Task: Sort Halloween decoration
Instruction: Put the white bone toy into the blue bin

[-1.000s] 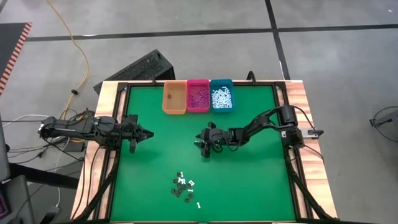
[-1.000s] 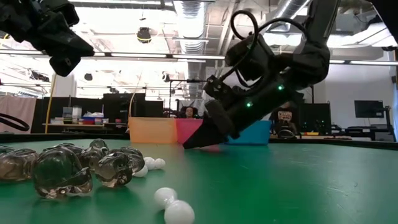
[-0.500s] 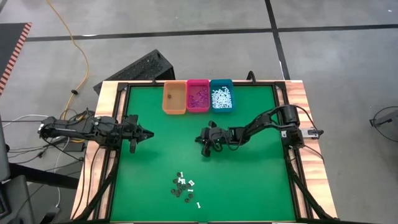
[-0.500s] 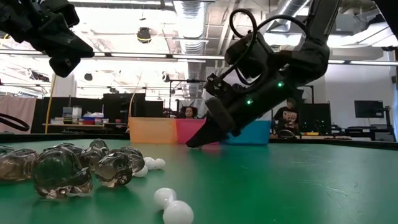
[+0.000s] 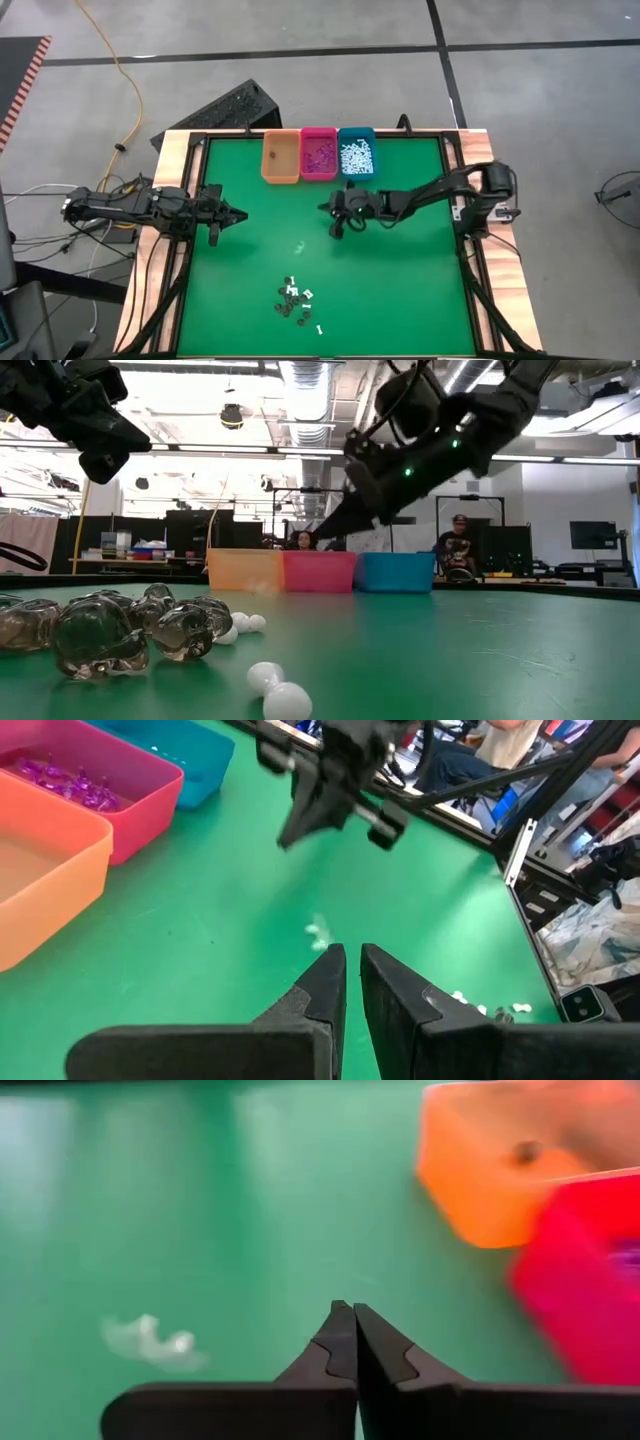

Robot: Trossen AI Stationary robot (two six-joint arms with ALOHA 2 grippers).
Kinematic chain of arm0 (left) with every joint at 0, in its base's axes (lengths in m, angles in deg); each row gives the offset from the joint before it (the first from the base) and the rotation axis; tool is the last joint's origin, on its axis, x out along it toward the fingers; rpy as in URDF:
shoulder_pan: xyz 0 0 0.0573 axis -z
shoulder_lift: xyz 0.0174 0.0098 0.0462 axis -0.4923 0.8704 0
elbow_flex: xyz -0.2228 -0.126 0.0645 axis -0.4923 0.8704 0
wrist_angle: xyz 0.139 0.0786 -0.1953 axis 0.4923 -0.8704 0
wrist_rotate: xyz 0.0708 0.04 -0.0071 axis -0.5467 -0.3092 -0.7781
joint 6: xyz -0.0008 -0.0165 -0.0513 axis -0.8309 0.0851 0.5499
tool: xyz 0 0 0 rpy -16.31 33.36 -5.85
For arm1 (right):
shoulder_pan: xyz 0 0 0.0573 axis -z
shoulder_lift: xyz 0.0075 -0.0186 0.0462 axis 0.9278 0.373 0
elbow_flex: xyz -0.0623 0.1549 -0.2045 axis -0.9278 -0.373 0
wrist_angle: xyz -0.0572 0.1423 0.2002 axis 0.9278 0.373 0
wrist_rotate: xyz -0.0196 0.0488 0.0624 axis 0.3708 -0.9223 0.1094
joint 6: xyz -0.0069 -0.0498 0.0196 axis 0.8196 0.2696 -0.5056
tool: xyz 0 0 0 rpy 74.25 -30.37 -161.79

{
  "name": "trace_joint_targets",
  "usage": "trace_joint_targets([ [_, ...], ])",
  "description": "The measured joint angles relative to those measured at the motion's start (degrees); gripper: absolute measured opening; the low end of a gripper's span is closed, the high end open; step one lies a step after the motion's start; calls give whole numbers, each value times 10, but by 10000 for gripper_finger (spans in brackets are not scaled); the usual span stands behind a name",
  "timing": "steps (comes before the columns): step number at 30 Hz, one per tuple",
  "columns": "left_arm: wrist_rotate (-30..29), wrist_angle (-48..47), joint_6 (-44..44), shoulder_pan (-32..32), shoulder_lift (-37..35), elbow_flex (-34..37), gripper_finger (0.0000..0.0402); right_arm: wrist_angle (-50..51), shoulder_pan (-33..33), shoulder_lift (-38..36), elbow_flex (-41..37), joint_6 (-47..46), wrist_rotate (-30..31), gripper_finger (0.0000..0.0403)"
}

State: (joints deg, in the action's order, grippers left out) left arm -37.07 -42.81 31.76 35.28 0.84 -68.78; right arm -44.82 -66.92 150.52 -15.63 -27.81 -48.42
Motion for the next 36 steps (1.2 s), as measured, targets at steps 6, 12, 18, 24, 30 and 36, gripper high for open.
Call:
trace_joint_targets([
  [6,0,0,0,0,0,0,25,86,53,-103,0,45,84,16],
  [12,0,0,0,0,0,0,25,128,103,-149,0,34,32,41],
  [18,-37,-19,-25,0,0,-1,25,126,73,-137,0,4,-20,45],
  [24,-280,-125,10,-1,4,-1,23,98,26,-135,1,3,-20,34],
  [30,-379,-135,51,-61,65,-1,2,47,-4,-136,1,4,-20,24],
  [36,-296,-104,31,-225,212,-38,0,15,-8,-136,1,7,-20,38],
])
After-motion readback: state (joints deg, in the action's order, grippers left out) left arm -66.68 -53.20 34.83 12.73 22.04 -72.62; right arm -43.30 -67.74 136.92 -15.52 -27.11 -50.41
